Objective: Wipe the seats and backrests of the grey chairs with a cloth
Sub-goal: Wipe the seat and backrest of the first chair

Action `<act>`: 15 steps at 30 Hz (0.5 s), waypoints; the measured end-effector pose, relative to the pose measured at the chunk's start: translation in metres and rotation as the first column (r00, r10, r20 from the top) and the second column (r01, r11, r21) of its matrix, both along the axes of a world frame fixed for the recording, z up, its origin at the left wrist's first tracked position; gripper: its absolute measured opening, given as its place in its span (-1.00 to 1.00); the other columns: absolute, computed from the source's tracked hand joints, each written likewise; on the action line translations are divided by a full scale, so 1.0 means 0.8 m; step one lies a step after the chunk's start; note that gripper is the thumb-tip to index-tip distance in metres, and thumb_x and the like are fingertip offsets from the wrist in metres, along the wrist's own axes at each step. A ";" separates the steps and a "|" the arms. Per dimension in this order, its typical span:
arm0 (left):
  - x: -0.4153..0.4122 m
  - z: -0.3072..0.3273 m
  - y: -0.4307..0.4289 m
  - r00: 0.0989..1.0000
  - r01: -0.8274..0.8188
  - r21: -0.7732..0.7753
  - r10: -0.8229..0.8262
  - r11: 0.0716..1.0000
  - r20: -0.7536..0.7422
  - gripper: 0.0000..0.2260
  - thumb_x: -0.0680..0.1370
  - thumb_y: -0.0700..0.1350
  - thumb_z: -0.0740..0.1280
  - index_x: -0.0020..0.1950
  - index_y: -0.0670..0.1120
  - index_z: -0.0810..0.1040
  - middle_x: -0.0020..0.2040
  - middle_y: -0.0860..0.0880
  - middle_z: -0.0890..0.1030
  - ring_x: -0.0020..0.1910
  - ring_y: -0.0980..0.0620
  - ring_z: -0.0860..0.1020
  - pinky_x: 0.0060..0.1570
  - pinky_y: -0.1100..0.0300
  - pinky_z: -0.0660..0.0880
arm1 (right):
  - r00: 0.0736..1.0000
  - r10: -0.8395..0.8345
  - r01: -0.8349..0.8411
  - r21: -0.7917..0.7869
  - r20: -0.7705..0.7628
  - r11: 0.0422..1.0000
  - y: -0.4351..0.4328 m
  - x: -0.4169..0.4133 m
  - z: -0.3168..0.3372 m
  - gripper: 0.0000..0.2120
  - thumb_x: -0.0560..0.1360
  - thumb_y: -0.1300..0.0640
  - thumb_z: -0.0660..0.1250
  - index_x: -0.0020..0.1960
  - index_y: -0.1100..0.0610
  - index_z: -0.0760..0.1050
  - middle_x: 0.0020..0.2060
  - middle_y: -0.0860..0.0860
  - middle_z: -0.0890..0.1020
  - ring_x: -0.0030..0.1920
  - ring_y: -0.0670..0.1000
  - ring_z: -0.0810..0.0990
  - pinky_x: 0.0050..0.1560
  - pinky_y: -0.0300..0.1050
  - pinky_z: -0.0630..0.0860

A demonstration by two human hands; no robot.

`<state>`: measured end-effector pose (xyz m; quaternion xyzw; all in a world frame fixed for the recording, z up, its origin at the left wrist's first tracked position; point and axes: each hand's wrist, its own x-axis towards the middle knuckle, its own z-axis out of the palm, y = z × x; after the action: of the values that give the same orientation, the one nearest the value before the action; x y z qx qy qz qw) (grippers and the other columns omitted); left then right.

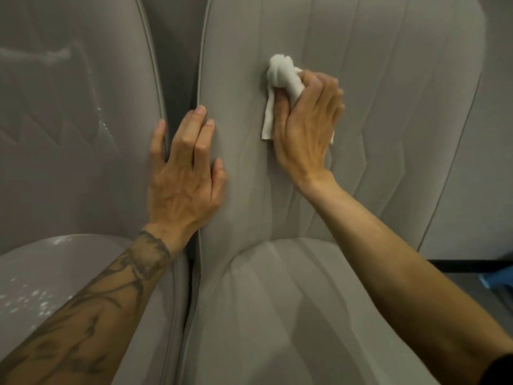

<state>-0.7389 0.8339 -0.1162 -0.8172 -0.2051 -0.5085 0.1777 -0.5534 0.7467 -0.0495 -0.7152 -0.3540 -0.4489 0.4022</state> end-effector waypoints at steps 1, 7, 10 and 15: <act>0.000 -0.001 -0.001 1.000 0.000 -0.001 0.000 1.000 0.003 -0.52 0.68 -0.07 0.18 0.58 -0.22 0.31 0.62 -0.21 0.33 0.62 -0.12 0.34 0.64 -0.24 0.13 | 1.000 0.008 -0.008 0.026 -0.012 1.000 0.003 -0.002 -0.007 -0.64 0.64 -0.09 0.18 0.22 0.17 0.49 0.13 0.10 0.53 0.09 0.13 0.49 0.13 -0.01 0.36; 0.000 -0.001 -0.001 1.000 0.013 -0.015 -0.013 1.000 0.005 -0.52 0.68 -0.07 0.19 0.58 -0.22 0.31 0.62 -0.21 0.34 0.61 -0.13 0.34 0.65 -0.21 0.10 | 0.988 0.080 -0.104 -0.189 -0.130 0.977 -0.062 -0.040 -0.175 -0.67 0.62 0.03 0.26 0.21 0.27 0.52 0.17 0.19 0.59 0.16 0.21 0.50 0.22 0.06 0.37; 0.000 0.000 -0.002 1.000 0.019 -0.022 -0.019 1.000 0.007 -0.52 0.68 -0.08 0.20 0.57 -0.23 0.33 0.62 -0.21 0.34 0.62 -0.13 0.34 0.65 -0.21 0.11 | 0.999 0.038 -0.043 -0.156 -0.033 0.987 -0.073 -0.005 -0.177 -0.72 0.62 0.06 0.27 0.25 0.20 0.42 0.17 0.18 0.56 0.17 0.19 0.48 0.24 0.05 0.36; 0.001 -0.002 -0.003 1.000 -0.004 -0.007 0.004 1.000 -0.002 -0.52 0.68 -0.07 0.19 0.57 -0.23 0.31 0.62 -0.22 0.34 0.61 -0.12 0.34 0.62 -0.25 0.16 | 0.980 -0.019 0.060 0.199 -0.200 0.978 -0.037 0.007 -0.146 -0.68 0.64 -0.05 0.17 0.27 0.15 0.35 0.20 0.12 0.50 0.21 0.13 0.43 0.32 -0.14 0.22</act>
<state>-0.7379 0.8319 -0.1175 -0.8178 -0.2085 -0.5067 0.1763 -0.5474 0.7167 -0.1663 -0.7179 -0.2500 -0.4176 0.4977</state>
